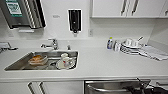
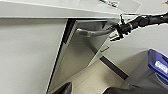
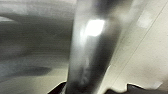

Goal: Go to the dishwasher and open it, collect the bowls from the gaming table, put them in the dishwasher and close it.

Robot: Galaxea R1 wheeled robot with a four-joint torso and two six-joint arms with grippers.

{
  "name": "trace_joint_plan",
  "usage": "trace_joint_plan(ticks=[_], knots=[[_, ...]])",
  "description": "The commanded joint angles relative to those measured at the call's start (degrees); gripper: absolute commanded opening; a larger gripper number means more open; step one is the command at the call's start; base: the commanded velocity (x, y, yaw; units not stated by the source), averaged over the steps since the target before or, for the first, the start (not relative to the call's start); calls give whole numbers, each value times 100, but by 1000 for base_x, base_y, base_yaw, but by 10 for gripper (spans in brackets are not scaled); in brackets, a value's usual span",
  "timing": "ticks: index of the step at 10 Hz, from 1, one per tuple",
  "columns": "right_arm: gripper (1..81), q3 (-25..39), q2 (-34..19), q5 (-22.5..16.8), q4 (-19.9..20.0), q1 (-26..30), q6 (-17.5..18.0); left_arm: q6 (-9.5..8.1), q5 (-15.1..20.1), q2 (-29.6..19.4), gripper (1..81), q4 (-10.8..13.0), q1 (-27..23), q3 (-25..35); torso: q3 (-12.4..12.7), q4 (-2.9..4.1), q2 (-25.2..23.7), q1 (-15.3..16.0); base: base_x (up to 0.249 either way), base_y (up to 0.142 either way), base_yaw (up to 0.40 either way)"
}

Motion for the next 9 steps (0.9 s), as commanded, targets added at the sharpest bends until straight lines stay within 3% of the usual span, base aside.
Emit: trace_joint_plan(ticks=[1, 7, 9], knots=[[811, -24, -178, -1572, 182, -23, 32, -17, 28, -206, 811, 11, -418, 158, 0, 0, 0, 0, -66, 0, 0], [811, -138, -134, -1431, 199, -216, 59, -17, 37, -206, 811, 11, -418, 158, 0, 0, -5, 0, -65, 0, 0], [811, -234, -143, -1142, 269, -374, 85, -17, 29, -214, 811, 11, -418, 167, 0, 0, -5, 0, -65, 0, 0]])
